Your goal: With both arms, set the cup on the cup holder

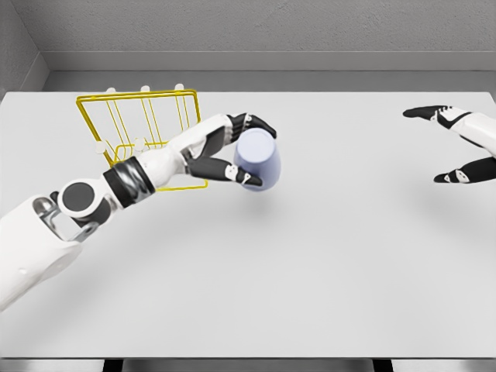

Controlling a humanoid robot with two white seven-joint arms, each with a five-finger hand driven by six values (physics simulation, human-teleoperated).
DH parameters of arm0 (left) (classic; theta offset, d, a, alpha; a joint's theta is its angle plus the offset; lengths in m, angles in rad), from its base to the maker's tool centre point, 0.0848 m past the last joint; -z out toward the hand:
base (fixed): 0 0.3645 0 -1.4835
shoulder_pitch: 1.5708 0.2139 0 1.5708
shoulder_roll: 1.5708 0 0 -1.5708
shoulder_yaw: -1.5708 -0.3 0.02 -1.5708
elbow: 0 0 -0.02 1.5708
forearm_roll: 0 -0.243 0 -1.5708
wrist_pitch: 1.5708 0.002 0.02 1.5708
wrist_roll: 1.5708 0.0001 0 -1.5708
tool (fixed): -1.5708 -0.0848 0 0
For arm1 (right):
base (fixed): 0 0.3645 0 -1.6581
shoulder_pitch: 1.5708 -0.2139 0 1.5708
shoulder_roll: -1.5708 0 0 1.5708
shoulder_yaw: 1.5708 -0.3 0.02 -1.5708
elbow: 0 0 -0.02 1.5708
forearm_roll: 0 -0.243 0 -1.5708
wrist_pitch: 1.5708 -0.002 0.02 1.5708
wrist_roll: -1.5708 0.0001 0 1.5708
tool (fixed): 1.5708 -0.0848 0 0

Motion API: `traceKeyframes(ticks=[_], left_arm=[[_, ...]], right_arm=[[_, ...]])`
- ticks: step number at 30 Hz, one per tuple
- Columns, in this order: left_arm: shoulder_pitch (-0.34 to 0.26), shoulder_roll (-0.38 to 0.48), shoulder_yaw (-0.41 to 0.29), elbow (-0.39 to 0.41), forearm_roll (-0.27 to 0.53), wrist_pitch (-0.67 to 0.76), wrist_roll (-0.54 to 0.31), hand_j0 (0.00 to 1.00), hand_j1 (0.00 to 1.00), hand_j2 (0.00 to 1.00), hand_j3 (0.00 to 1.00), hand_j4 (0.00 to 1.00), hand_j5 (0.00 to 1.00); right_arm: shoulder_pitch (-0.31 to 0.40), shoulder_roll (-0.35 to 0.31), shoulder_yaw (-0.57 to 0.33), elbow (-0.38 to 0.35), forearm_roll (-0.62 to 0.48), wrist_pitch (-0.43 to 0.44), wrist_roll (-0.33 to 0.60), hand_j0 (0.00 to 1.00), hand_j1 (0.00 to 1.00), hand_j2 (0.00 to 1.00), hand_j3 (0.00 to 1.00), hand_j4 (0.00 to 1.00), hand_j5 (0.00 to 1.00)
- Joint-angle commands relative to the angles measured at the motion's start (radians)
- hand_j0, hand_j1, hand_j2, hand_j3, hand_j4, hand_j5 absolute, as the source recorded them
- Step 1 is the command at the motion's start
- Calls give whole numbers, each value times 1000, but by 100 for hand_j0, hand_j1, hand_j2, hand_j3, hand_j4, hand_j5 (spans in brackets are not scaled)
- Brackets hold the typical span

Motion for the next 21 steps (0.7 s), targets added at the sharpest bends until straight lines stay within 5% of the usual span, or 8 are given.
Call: traceKeyframes(ticks=[1,21], left_arm=[[0,13,12,-3,12,0,1,58,58,58,58,58,58],[-15,107,61,-15,54,-23,1,59,59,59,59,59,59]], right_arm=[[0,1,-7,-2,-8,3,0,100,100,100,100,100,100],[2,3,-7,-1,-6,3,0,100,100,100,100,100,100]])
